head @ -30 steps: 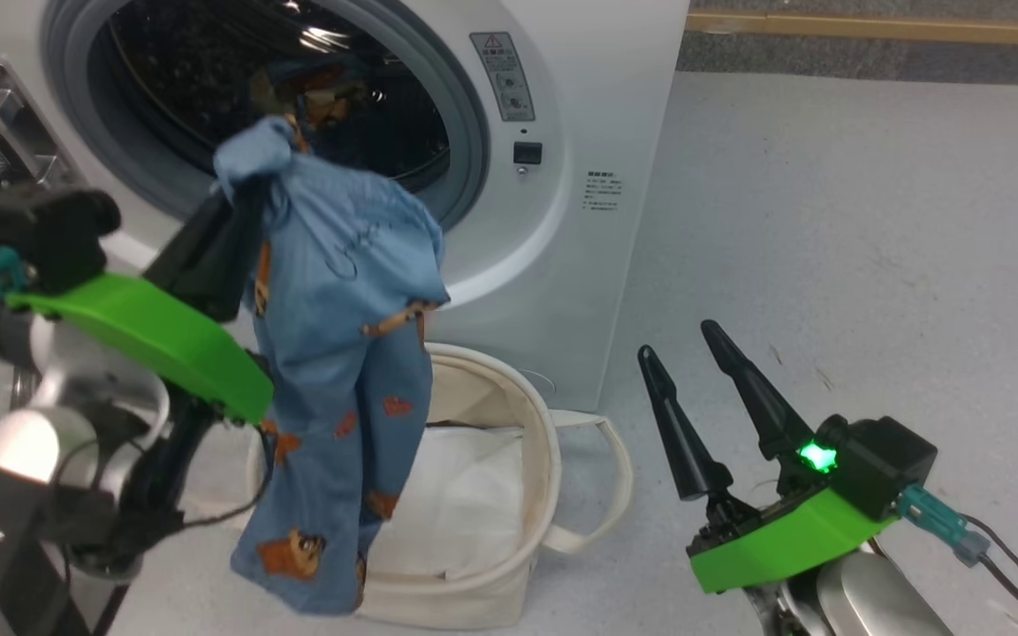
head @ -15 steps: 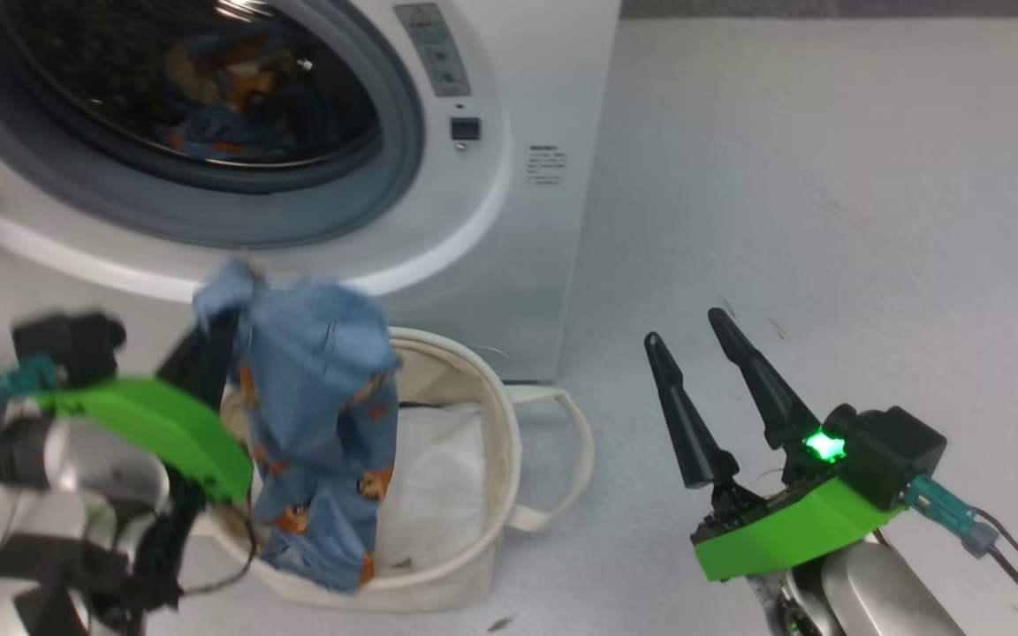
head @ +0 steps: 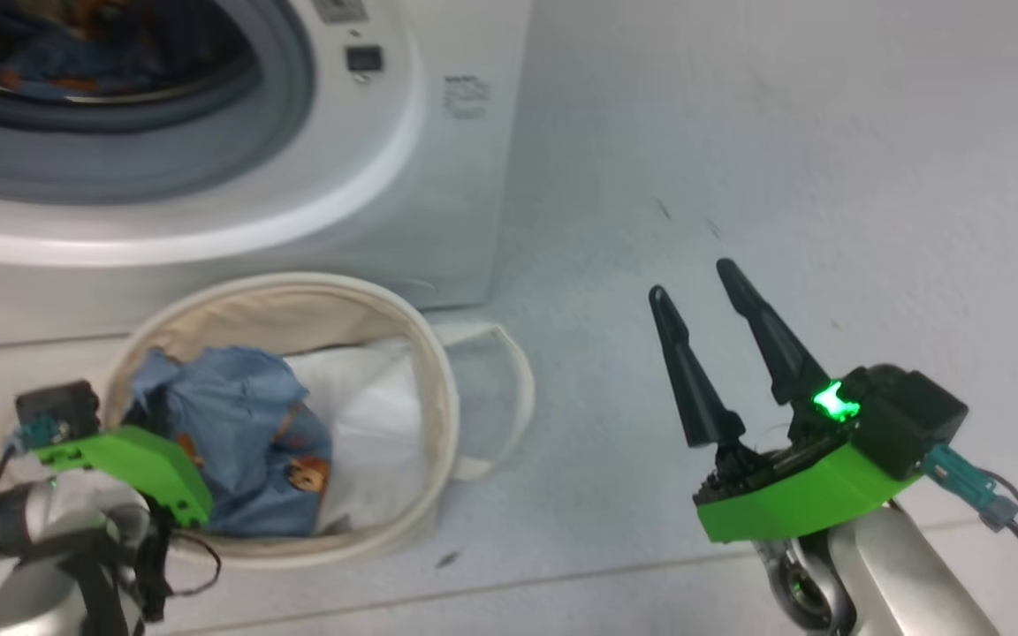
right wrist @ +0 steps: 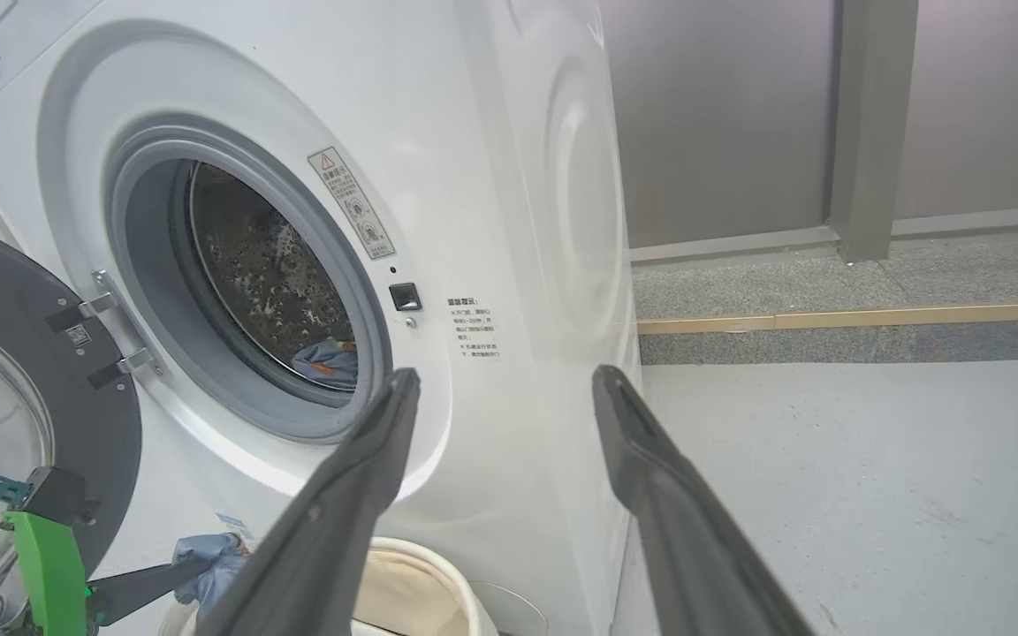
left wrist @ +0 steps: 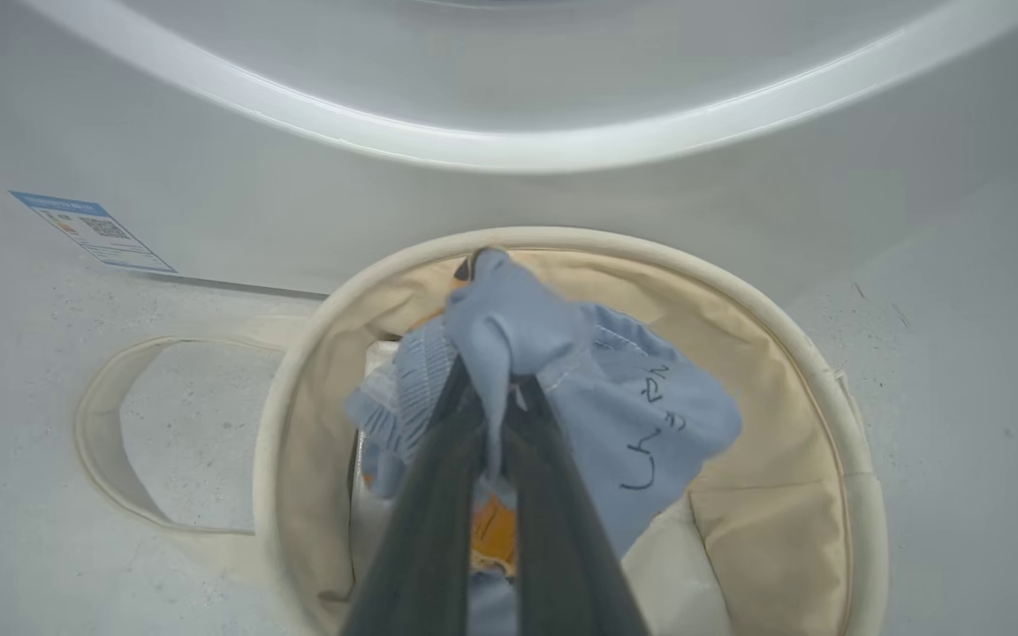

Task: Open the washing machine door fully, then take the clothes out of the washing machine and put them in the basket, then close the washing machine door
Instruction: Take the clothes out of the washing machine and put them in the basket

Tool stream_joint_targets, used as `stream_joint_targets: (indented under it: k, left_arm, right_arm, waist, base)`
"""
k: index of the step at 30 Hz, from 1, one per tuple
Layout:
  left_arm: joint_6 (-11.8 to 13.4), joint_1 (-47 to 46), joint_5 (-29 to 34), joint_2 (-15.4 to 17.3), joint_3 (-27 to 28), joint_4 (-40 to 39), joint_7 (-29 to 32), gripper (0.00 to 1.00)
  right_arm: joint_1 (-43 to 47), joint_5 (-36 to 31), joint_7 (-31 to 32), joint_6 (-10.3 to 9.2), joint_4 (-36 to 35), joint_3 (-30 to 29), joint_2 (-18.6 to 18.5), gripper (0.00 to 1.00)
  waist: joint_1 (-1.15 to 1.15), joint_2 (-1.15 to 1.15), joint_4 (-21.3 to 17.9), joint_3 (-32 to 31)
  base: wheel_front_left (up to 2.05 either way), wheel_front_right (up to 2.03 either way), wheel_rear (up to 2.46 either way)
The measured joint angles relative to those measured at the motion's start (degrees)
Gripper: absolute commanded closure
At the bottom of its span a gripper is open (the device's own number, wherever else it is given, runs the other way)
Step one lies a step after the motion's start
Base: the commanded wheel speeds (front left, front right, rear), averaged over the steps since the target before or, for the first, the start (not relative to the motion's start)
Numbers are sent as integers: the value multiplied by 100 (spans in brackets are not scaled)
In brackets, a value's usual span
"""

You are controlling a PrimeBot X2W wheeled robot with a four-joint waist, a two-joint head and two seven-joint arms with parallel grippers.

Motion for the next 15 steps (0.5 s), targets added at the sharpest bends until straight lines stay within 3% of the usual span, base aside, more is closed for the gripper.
stream_joint_targets:
  k: [6,8,9,10,11,15]
  left_arm:
    - [-327,-644,-3,-235,0,1357,-299,100]
    - [-390,-750,-7,-289,0,1672,-363,91]
    - [-442,-798,-7,-311,0,1795,-408,91]
    - [-468,-844,-7,-325,1,1898,-439,52]
    - [-530,-882,-8,-345,5,1959,-504,0]
    - [-700,-995,1,-446,-57,2111,-628,0]
  right_arm:
    - [-146,-44,-34,0,-36,-70,24,0]
    - [-177,-44,-58,0,-35,-73,40,0]
    - [-185,-44,-73,0,-33,-83,47,0]
    - [-193,-44,-74,0,-25,-87,53,0]
    - [-203,-44,-74,0,-13,-93,58,0]
    - [-250,-44,-78,0,45,-92,73,0]
  waist:
    - [0,0,-337,467]
    - [0,0,-452,587]
    - [0,0,-499,636]
    - [0,0,-543,675]
    - [0,0,-576,701]
    - [0,0,-574,636]
  base:
    - [0,0,0]
    - [0,0,0]
    - [0,0,0]
    - [0,0,0]
    - [0,0,0]
    - [0,0,0]
